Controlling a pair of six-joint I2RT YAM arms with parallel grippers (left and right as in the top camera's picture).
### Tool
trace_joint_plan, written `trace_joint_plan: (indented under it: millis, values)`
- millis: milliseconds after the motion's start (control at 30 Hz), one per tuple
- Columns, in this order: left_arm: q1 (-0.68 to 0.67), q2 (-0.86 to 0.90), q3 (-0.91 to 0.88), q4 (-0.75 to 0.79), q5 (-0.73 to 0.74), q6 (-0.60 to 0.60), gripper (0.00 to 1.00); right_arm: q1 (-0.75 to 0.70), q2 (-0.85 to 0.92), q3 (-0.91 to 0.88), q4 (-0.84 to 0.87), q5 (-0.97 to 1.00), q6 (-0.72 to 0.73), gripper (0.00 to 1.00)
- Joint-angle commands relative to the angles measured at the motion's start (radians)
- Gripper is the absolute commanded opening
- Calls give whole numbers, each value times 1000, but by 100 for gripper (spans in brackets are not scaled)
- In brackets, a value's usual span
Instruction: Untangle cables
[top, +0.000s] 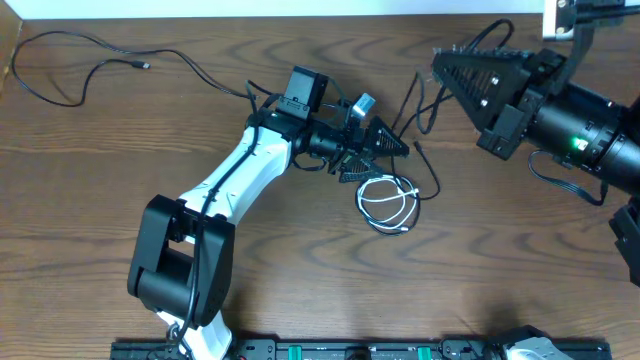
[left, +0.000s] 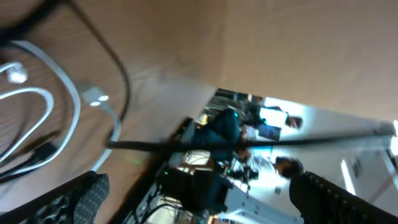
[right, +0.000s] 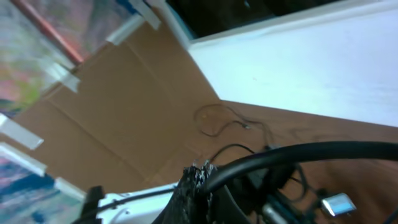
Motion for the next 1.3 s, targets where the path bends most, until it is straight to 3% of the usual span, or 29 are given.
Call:
trace_joint_plan:
  millis: [0,233,467,600,833,1000,1267]
  values:
    - [1,-5,3,-57,-150,-20,98,3,-22,10,21,-45,29,1]
    - [1,-5,3,-285,-536,-18,98,3,-40,10,132,-9,31,1]
    - [2,-5,3,-450,-813,-18,98,3,-54,10,146,217,56,1]
    - [2,-5,3,-477,-823,-18,98,3,-51,10,105,365,55,1]
    - [2,-32,10,-461,-774,89,98,3,-29,9,-137,657,54,1]
    - [2,-156,16,-415,-767,103,98,3,21,7,-288,640,53,1]
    - [2,-406,16,-383,-768,103,98,7,143,5,-382,433,52,1]
